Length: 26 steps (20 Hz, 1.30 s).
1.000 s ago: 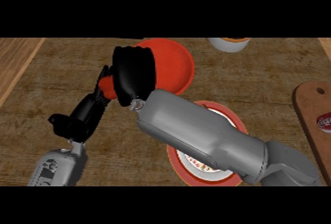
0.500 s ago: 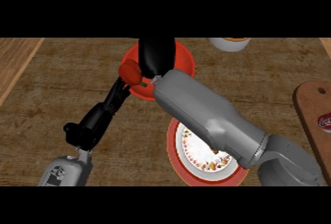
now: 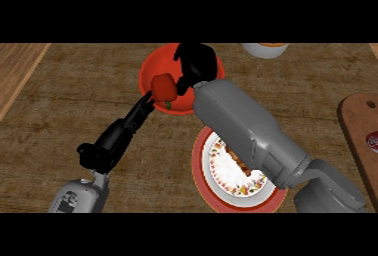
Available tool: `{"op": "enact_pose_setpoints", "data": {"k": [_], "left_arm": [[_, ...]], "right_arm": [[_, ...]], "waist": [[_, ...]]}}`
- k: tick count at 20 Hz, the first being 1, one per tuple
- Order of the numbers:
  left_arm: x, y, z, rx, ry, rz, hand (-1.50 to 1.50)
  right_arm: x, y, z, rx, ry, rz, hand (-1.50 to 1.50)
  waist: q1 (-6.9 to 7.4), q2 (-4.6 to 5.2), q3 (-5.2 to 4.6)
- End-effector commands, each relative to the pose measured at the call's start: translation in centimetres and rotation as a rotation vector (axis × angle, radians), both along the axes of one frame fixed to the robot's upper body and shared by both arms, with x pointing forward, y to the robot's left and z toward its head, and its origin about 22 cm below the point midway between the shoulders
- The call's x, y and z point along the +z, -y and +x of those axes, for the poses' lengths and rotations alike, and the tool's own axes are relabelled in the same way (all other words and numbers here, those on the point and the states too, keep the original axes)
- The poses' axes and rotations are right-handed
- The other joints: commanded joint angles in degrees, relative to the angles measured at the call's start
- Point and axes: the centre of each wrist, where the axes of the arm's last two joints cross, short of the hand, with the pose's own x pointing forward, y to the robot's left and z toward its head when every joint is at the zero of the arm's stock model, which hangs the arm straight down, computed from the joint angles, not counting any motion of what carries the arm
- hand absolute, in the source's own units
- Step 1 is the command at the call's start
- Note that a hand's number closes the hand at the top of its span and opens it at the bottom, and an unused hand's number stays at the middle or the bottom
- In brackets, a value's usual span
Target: Pick the bell pepper from the plate and place it in the bowl
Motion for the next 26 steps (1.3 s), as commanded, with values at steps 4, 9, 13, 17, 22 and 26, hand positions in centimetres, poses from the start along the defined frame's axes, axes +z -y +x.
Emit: {"op": "enact_pose_setpoints", "data": {"k": [4,9,13,17,22,26], "left_arm": [[0.6,1.1,0.8,0.002,0.004,-0.011,0.0],[-0.1,-0.2,0.9,0.016,-0.001,0.004,0.0],[-0.2,-1.4,-0.9,0.021,-0.012,-0.001,0.0],[0.5,-1.4,-0.5,0.051,-0.012,-0.007,0.0],[0.0,-2.5,-0.4,0.076,-0.032,0.003,0.0],[-1.2,-3.4,-1.8,0.081,-0.019,-0.011,0.0]], "right_arm": [[1.2,1.1,1.5,0.022,0.105,0.151,-1.5],[2.2,1.3,1.9,-0.092,0.229,0.355,-1.5],[2.6,4.4,3.2,-0.192,0.241,0.498,-1.5],[1.0,8.5,3.9,-0.241,0.232,0.566,-1.5],[-1.0,15.3,4.1,-0.319,0.3,0.621,-1.5],[-3.4,21.8,2.6,-0.295,0.312,0.688,-1.5]], "waist": [[-0.35,-0.05,0.01],[-1.4,-0.33,0.01],[-1.58,-0.65,0.05],[-3.02,-1.03,0.06],[-3.77,-1.22,0.06],[-4.67,-1.61,0.07]]}}
